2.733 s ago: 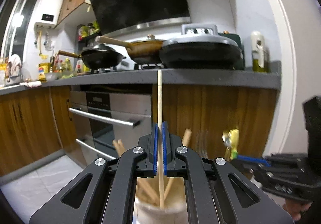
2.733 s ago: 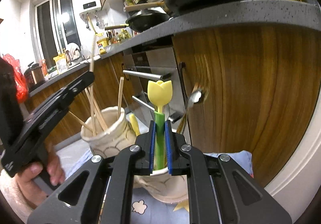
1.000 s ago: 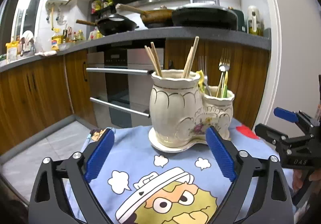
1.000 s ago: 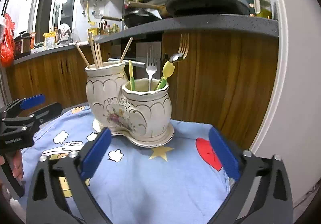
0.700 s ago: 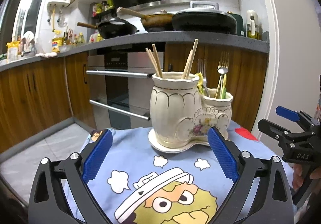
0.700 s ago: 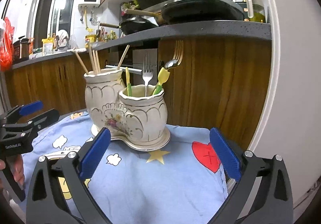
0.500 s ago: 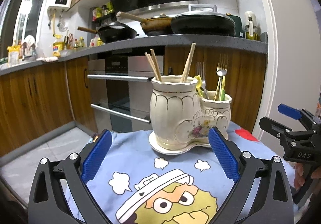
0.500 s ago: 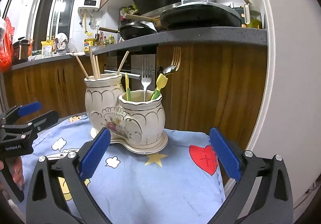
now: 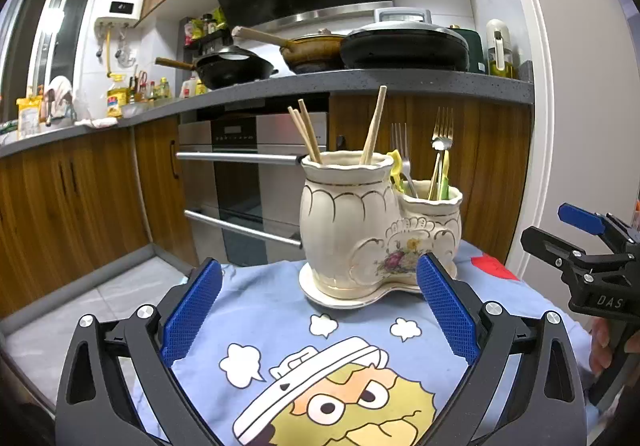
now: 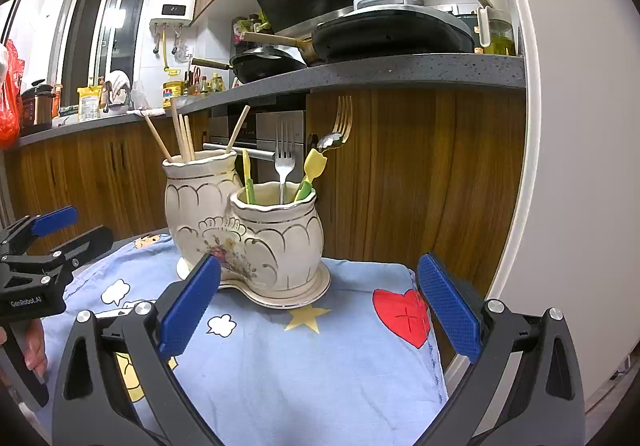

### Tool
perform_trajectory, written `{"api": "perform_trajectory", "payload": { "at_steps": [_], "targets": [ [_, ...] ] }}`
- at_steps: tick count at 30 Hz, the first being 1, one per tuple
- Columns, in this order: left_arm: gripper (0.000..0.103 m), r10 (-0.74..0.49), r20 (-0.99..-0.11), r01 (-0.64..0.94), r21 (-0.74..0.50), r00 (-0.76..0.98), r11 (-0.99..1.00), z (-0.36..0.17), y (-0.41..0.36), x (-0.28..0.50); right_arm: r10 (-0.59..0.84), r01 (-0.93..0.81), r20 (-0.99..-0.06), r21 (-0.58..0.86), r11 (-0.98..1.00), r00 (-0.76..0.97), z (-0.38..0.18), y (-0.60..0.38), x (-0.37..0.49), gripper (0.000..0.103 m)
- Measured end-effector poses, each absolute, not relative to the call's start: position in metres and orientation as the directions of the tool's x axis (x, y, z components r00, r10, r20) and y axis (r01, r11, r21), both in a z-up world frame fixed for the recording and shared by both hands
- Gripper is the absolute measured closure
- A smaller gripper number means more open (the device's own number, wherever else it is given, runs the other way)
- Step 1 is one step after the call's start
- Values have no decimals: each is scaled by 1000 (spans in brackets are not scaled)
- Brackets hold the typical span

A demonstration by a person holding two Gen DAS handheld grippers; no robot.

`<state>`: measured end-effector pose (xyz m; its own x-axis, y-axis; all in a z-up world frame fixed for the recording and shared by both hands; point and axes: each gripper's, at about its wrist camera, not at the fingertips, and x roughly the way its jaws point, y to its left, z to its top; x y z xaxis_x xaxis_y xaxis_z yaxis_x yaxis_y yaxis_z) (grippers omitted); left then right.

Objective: Organize utensils

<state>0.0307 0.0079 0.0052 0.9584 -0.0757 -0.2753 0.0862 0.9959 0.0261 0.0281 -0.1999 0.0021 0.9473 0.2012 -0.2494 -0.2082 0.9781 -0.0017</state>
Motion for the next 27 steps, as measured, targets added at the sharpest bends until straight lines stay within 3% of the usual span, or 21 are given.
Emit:
{"api": "perform_trajectory", "payload": {
  "at_steps": [27],
  "targets": [
    [6, -65, -283, 76, 28, 957, 997, 5, 9, 31, 199, -205, -247, 0, 979, 948, 3, -202, 28, 5]
  ]
}}
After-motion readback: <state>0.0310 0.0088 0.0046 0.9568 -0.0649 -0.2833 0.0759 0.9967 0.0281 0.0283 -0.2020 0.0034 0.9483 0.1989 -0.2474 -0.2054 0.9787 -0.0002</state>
